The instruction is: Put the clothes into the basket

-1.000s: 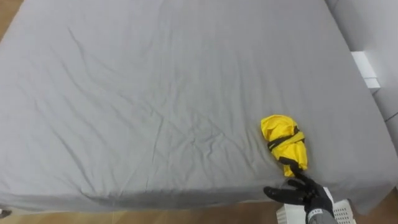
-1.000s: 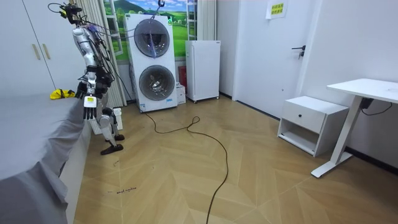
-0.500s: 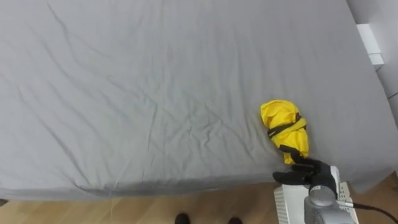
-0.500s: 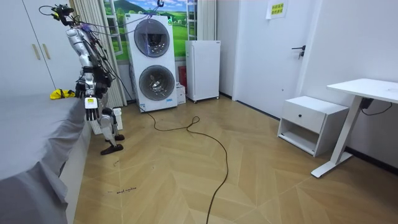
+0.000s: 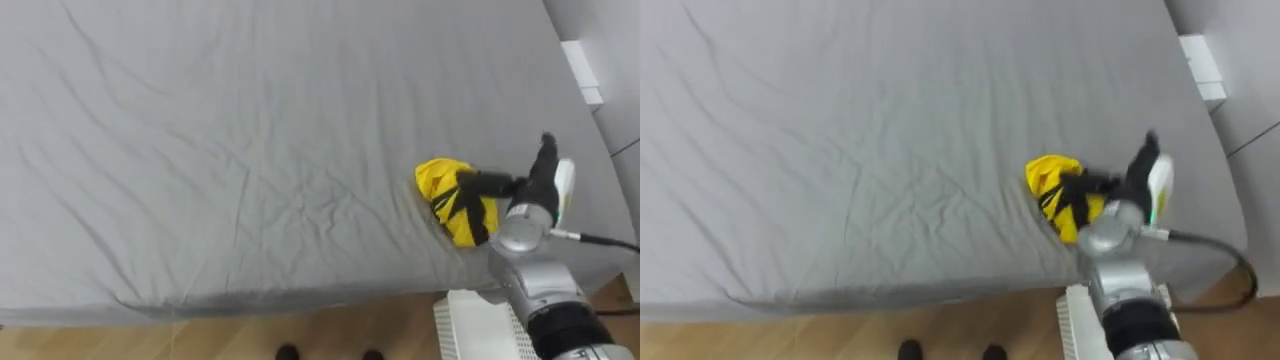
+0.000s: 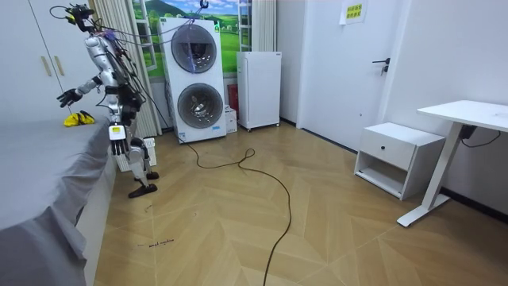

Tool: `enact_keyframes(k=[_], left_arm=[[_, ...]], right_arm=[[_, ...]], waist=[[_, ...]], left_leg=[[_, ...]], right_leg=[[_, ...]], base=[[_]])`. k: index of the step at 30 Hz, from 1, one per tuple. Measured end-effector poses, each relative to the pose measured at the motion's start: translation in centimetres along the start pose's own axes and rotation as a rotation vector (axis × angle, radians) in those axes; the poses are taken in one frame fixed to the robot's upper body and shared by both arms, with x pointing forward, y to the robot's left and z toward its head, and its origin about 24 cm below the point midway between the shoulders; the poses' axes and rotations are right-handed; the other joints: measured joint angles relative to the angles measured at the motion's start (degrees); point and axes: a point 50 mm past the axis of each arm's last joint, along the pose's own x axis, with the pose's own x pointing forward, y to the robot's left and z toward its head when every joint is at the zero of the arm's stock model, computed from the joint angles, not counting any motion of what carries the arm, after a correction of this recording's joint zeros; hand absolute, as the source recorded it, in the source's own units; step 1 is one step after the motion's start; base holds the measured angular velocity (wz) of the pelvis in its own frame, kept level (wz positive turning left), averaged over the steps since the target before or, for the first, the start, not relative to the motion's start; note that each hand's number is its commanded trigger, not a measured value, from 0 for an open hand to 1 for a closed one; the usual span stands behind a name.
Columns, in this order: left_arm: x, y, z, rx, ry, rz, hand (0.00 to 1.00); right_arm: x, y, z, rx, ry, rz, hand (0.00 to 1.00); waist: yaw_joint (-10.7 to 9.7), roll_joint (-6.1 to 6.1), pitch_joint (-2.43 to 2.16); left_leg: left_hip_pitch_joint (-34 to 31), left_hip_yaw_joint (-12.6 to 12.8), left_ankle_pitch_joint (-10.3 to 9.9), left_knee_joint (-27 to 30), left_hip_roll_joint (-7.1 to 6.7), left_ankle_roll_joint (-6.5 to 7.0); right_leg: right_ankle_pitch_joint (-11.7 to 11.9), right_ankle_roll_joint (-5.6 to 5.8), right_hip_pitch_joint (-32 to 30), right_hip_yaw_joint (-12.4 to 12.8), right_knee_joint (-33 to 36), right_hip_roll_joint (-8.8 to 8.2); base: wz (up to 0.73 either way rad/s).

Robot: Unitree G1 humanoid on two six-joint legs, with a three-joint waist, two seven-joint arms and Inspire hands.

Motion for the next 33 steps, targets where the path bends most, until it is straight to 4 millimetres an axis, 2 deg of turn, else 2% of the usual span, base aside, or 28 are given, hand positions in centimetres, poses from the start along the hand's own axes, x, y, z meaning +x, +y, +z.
enact_keyframes(k=[2,4,6,12,13,14,21,25,27,30,33], left_arm=[[0.0,-0.1,0.1,-0.007,0.003,-0.004,0.00],[0.0,-0.1,0.4,-0.008,-0.007,-0.007,0.00],[0.0,-0.2,0.6,-0.007,-0.013,-0.010,0.00],[0.0,-0.5,0.4,-0.008,0.000,-0.019,0.00],[0.0,-0.5,0.3,-0.008,0.003,-0.019,0.00],[-0.1,-0.6,0.3,-0.007,0.010,-0.020,0.00],[-0.1,-0.7,0.1,0.000,0.026,-0.039,0.00],[-0.1,-0.8,0.1,-0.006,0.037,-0.042,0.00],[-0.1,-0.8,0.1,-0.004,0.043,-0.047,0.00],[0.0,-0.8,0.2,-0.003,0.039,-0.060,0.00],[0.0,-0.9,0.6,-0.002,0.029,-0.064,0.00]], right_arm=[[-0.1,0.1,0.4,0.007,-0.020,0.022,0.00],[-0.1,0.2,0.9,0.019,-0.041,0.034,0.00],[-0.2,0.4,1.4,0.029,-0.062,0.053,0.00],[-0.8,0.5,2.4,-0.002,-0.145,0.088,0.00],[-0.9,0.6,2.5,-0.003,-0.149,0.094,0.00],[-1.0,0.6,2.5,-0.002,-0.154,0.107,0.00],[-1.1,0.9,2.5,-0.008,-0.155,0.183,0.00],[-1.5,0.9,1.0,-0.032,-0.112,0.228,0.00],[-1.9,0.9,-0.9,-0.066,-0.053,0.261,0.00],[-2.1,1.0,-2.3,-0.102,0.007,0.285,0.00],[-2.2,0.8,-3.0,-0.116,0.039,0.282,0.00]], waist=[[0.0,-0.01,-0.27],[0.0,-0.02,-0.29],[0.0,-0.09,-0.59],[0.2,0.44,-0.92],[0.2,0.50,-0.95],[0.2,0.67,-1.25],[-0.2,1.25,-1.52],[-0.2,1.36,-1.50],[-0.2,1.39,-1.48],[-0.3,1.61,-1.37],[-0.4,1.61,-1.37]], left_leg=[[0.1,0.0,0.0,0.0,-0.08,0.01],[0.1,0.1,0.0,-0.1,-0.12,0.08],[0.4,0.2,-0.1,-0.1,-0.11,0.10],[2.8,0.3,-0.1,-1.4,-0.07,0.07],[3.1,0.3,-0.1,-1.5,-0.08,0.07],[3.3,0.3,-0.1,-1.6,-0.09,0.07],[4.3,0.3,-0.1,-1.9,-0.17,0.08],[4.6,0.3,-0.1,-1.9,-0.18,0.08],[4.6,0.4,-0.1,-2.1,-0.21,0.08],[4.0,0.7,-0.1,-2.1,-0.29,0.09],[3.5,0.7,-0.1,-2.1,-0.30,0.10]], right_leg=[[0.0,0.06,0.2,-0.6,-0.1,-0.20],[0.0,0.08,0.2,-0.7,0.1,-0.29],[0.0,0.09,0.4,-0.8,0.1,-0.30],[0.0,0.12,2.9,-0.8,-1.3,-0.06],[0.0,0.12,3.2,-0.8,-1.5,-0.04],[0.0,0.13,3.5,-0.8,-1.8,-0.02],[0.0,0.25,4.4,-0.7,-1.9,-0.07],[0.0,0.26,4.7,-0.6,-1.8,-0.06],[-0.2,0.43,4.5,0.0,-1.8,0.07],[-0.3,0.56,3.8,0.6,-1.9,0.11],[-0.3,0.56,3.2,0.7,-2.0,0.14]], base=[[0.08],[0.04],[0.00],[0.00],[0.00],[0.00],[0.00],[0.00],[-0.02],[-0.07],[0.00]])
